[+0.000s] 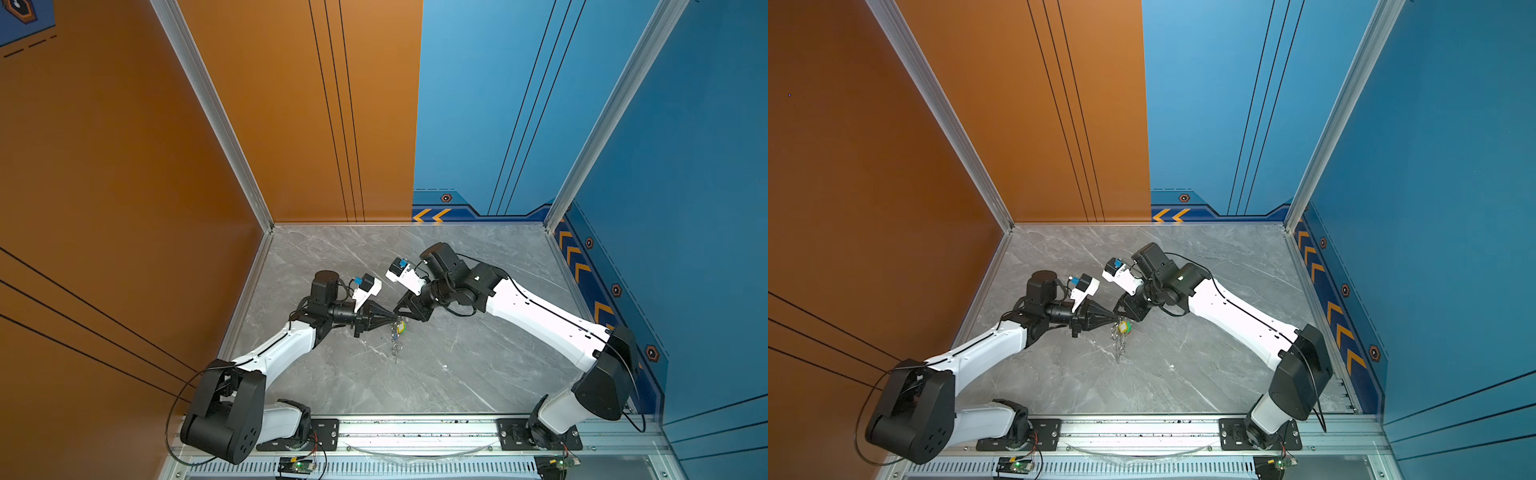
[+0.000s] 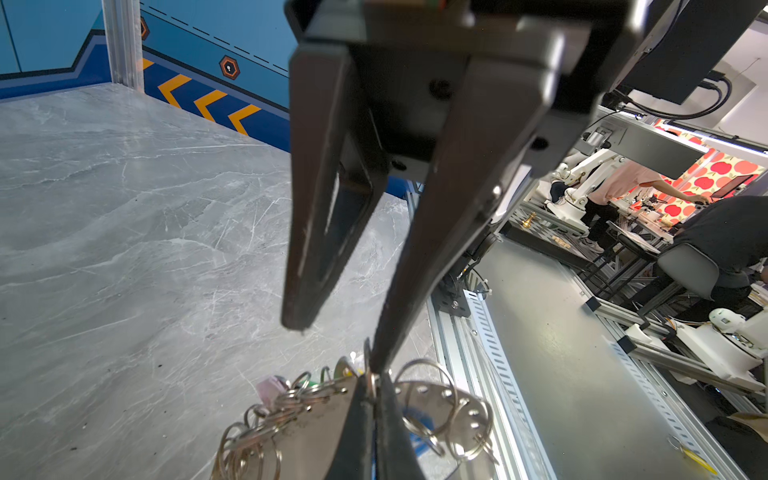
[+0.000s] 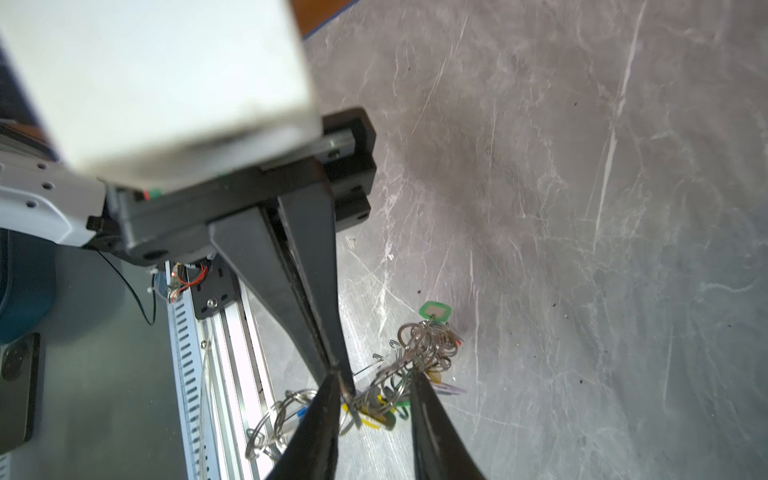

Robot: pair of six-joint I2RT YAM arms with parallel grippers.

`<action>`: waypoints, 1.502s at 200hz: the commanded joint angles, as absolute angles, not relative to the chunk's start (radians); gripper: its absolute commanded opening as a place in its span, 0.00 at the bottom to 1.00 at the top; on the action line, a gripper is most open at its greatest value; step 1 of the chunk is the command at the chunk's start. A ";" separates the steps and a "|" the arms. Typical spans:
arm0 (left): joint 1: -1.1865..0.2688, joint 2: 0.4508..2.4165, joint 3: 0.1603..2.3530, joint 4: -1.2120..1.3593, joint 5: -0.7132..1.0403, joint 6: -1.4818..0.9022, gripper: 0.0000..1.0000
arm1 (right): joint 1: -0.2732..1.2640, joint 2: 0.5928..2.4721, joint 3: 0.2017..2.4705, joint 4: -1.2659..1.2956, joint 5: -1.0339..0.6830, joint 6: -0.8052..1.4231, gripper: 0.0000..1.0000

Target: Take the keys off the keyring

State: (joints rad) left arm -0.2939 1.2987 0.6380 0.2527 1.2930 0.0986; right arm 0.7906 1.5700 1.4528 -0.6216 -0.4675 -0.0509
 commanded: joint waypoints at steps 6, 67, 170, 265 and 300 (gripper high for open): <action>-0.292 1.278 0.656 0.263 1.353 0.124 0.00 | 0.767 1.506 1.421 -0.467 -0.471 0.009 0.33; -0.266 1.235 0.632 0.353 1.284 0.051 0.00 | 0.758 1.362 1.157 -0.257 -0.368 0.074 0.30; -0.273 1.227 0.657 0.428 1.227 -0.075 0.00 | 0.808 1.262 0.947 -0.021 -0.415 0.044 0.29; -0.281 1.225 0.670 0.428 1.212 -0.089 0.00 | 0.825 1.313 0.994 -0.063 -0.430 0.008 0.28; -0.284 1.224 0.671 0.428 1.215 -0.085 0.00 | 0.839 1.338 1.021 -0.078 -0.423 0.003 0.23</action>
State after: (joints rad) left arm -0.2779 1.2415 0.6361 0.4004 1.2114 -0.0799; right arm 0.8284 1.3159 0.9741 -0.0689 -0.4179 0.0219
